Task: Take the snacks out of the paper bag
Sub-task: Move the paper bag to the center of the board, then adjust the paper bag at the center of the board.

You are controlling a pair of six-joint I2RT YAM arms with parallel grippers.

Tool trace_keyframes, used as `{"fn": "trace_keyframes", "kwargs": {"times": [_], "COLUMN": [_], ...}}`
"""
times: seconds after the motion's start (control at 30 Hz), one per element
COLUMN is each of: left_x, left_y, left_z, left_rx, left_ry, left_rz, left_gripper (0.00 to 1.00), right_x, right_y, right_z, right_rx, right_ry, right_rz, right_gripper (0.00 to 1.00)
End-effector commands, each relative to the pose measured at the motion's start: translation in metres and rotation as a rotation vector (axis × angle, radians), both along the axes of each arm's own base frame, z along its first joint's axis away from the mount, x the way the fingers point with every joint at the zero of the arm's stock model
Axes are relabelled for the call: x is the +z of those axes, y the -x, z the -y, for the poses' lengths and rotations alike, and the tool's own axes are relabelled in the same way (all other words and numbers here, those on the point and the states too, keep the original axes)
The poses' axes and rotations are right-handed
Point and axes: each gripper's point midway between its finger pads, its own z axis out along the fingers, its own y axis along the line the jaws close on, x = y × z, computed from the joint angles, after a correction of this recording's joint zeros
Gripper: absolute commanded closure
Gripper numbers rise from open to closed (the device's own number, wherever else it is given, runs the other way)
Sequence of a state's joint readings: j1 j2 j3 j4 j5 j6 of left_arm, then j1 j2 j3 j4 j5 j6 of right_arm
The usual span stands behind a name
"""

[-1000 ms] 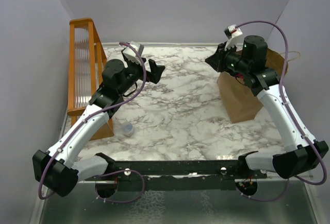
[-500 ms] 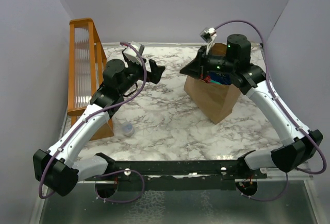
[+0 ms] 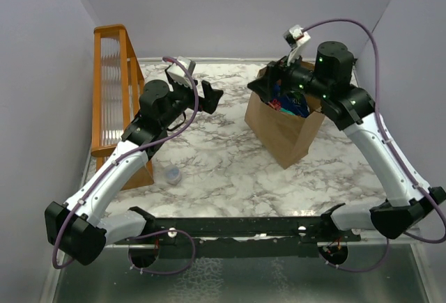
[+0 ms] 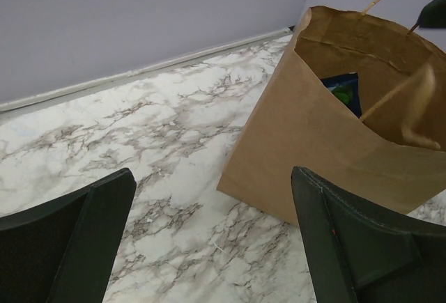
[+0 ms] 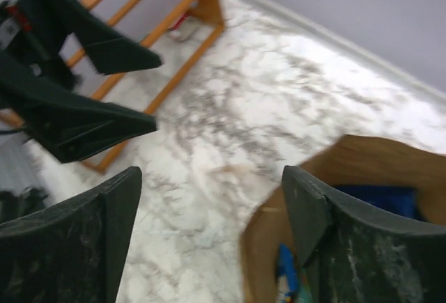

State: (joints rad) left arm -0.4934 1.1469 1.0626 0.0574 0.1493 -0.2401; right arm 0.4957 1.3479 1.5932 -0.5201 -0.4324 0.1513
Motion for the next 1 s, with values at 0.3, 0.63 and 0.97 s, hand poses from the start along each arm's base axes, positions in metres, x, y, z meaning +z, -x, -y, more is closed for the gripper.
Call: {"fn": "trace_keyframes", "kwargs": {"times": [0.3, 0.63, 0.97], "left_x": [0.012, 0.006, 0.007], "left_y": [0.004, 0.002, 0.003], "left_z": [0.000, 0.000, 0.002], "left_rx": [-0.006, -0.003, -0.010], "left_ry": [0.007, -0.005, -0.001], "left_rz": [0.035, 0.027, 0.027], "left_gripper": [0.03, 0.03, 0.04], "right_x": [0.047, -0.006, -0.025], "right_y": [-0.051, -0.089, -0.094], "right_z": [0.177, 0.211, 0.206], "right_rx": [-0.999, -0.924, -0.742], "right_ry": [0.145, -0.028, -0.173], "right_rz": [0.281, 0.018, -0.090], "right_gripper": [0.01, 0.01, 0.11]}}
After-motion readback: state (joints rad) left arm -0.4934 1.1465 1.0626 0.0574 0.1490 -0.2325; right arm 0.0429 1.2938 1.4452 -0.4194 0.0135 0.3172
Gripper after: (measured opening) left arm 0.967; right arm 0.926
